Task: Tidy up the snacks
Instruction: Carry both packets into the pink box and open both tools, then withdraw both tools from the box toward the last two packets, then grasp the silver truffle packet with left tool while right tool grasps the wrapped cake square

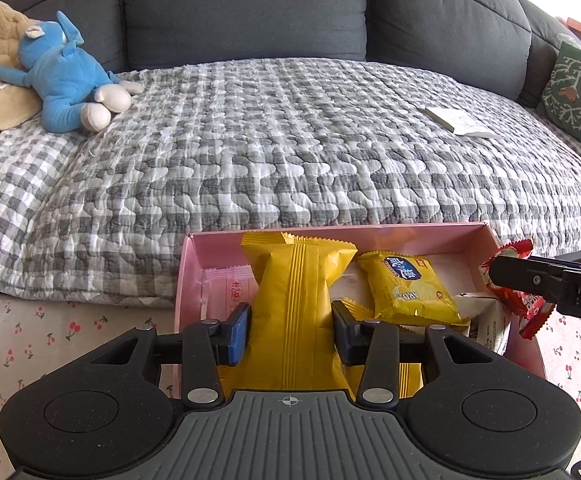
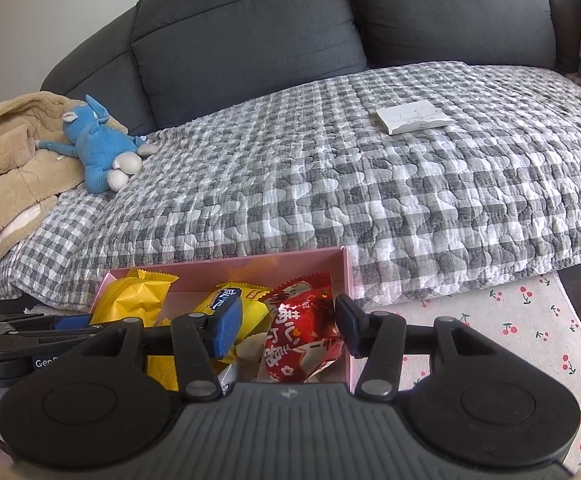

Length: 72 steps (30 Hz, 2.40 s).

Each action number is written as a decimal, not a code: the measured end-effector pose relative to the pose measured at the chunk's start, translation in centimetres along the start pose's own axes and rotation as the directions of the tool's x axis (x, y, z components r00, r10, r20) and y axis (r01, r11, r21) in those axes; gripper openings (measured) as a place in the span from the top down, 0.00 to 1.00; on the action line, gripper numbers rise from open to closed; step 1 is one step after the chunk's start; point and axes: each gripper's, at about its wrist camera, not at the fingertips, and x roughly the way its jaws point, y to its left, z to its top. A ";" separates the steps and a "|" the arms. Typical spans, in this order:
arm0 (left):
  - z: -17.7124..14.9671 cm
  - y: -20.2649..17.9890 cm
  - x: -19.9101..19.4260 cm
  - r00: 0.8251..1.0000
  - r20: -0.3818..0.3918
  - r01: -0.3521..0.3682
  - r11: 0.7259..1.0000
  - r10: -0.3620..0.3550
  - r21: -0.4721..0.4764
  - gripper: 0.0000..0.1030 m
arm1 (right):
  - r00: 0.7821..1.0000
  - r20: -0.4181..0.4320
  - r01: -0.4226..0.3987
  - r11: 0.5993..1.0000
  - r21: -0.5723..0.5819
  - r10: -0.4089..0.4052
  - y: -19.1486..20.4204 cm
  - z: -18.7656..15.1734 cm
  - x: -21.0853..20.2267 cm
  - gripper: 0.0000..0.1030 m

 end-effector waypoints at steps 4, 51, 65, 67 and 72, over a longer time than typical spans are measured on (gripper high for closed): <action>0.0 0.2 -0.6 1.000 0.018 0.014 1.000 -0.014 -0.004 0.45 | 1.000 0.005 -0.004 1.000 0.000 0.004 0.0 0.2 -0.4 0.42; -13.9 3.5 -11.5 0.998 0.022 0.063 0.998 -0.063 0.016 0.08 | 0.997 -0.063 0.034 0.989 -0.146 -0.044 4.3 -9.5 -8.9 0.02; -17.6 3.1 -8.4 0.997 0.075 0.025 0.999 -0.027 0.029 0.08 | 0.995 -0.064 0.063 0.983 -0.170 -0.075 4.2 -12.1 -7.5 0.01; -17.8 2.8 -7.7 0.996 0.082 0.027 0.999 -0.029 0.032 0.08 | 0.994 -0.080 0.066 0.982 -0.176 -0.081 4.2 -12.5 -6.9 0.01; -17.6 2.2 -6.4 0.994 0.092 0.046 0.998 -0.051 0.052 0.10 | 0.989 -0.103 0.081 0.973 -0.214 -0.105 4.2 -13.0 -5.6 0.01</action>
